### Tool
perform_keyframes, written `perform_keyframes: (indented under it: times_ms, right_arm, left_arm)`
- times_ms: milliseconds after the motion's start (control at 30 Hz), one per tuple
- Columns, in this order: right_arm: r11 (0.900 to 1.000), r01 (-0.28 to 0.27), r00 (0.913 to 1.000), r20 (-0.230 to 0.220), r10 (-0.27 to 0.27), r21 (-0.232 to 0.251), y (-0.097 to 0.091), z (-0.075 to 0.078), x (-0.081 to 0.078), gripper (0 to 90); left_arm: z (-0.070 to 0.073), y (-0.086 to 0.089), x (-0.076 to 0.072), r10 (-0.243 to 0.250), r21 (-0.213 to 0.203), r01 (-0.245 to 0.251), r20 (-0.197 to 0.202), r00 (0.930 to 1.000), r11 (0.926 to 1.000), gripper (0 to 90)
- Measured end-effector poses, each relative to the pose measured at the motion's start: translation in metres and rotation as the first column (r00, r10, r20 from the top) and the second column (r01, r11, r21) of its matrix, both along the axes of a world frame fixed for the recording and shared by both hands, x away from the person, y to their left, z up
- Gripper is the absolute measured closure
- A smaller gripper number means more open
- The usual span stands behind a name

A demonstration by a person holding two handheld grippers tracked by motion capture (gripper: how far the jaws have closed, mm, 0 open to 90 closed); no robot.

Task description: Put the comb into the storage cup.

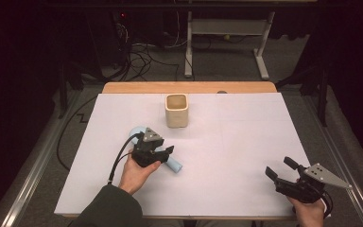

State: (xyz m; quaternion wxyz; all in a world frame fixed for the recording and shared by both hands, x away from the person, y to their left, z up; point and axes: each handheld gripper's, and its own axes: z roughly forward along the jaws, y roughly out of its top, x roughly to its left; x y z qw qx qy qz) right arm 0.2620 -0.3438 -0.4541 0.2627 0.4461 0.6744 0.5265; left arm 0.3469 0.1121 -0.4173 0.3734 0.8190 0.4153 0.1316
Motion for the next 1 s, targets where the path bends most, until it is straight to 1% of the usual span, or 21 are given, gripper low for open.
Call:
perform_keyframes:
  times_ms: [67,133,167,267,300,333,367,433,500,533,567,667,833,1000]
  right_arm:
    - [1.0,-0.001,1.0,0.0,0.001,0.001,0.0,0.0,0.0,16.3]
    - [1.0,-0.002,1.0,-0.001,0.002,0.001,0.0,0.0,0.0,16.3]
    - [1.0,-0.002,1.0,-0.001,0.002,0.001,0.0,0.0,0.0,16.3]
    - [1.0,-0.004,1.0,-0.002,0.004,0.004,0.0,0.0,0.0,16.3]
    - [1.0,-0.004,1.0,-0.002,0.004,0.007,0.0,0.0,0.0,16.3]
    - [0.9999,-0.003,1.0,-0.003,0.003,0.01,0.0,0.0,0.0,16.3]
    - [0.9999,-0.003,1.0,-0.003,0.003,0.01,0.0,0.0,0.0,16.3]
    - [0.9999,-0.004,1.0,-0.003,0.004,0.011,0.0,0.0,0.0,16.3]
    - [0.9999,-0.005,1.0,-0.003,0.005,0.013,-0.001,0.0,0.0,16.3]
    - [0.9999,-0.004,1.0,-0.003,0.004,0.015,-0.001,0.0,0.0,16.3]
    - [0.9999,-0.004,1.0,-0.003,0.004,0.015,-0.001,0.0,0.0,16.3]
    - [0.9998,-0.006,1.0,-0.004,0.006,0.017,-0.001,0.0,0.0,16.3]
    - [0.9998,-0.007,1.0,-0.005,0.007,0.017,-0.001,0.0,0.0,16.3]
    - [0.9998,-0.006,1.0,-0.006,0.006,0.017,-0.001,0.0,0.0,16.3]
  left_arm:
    - [0.0,-0.001,0.003,-0.011,0.008,0.011,-0.029,0.9995,0.9999,58.6]
    - [0.0,-0.003,0.004,-0.011,0.02,0.012,-0.049,0.9987,0.9997,59.3]
    - [0.0,-0.004,0.005,-0.014,0.032,0.016,-0.061,0.998,0.9994,60.3]
    - [0.0,-0.008,0.008,-0.012,0.061,0.017,-0.085,0.9963,0.998,63.6]
    - [0.0,-0.009,0.009,-0.012,0.064,0.018,-0.091,0.9958,0.9978,64.0]
    - [0.0,-0.01,0.01,-0.012,0.069,0.019,-0.1,0.9949,0.9974,66.6]
    - [0.0,-0.011,0.012,-0.014,0.068,0.022,-0.113,0.9935,0.9975,66.6]
    - [-0.001,-0.012,0.015,-0.013,0.065,0.022,-0.135,0.9908,0.9976,69.5]
    - [-0.002,-0.013,0.017,-0.028,0.066,0.038,-0.152,0.988,0.9971,72.3]
    - [-0.002,-0.013,0.018,-0.033,0.062,0.043,-0.159,0.9868,0.9972,75.7]
    - [-0.002,-0.014,0.019,-0.04,0.063,0.051,-0.165,0.9855,0.9967,75.7]
    - [-0.003,-0.016,0.02,-0.046,0.072,0.059,-0.18,0.9826,0.9956,81.0]
    - [-0.006,-0.022,0.022,-0.05,0.108,0.074,-0.21,0.9765,0.9914,83.0]
    - [-0.009,-0.025,0.024,-0.055,0.125,0.088,-0.242,0.9687,0.9882,83.1]
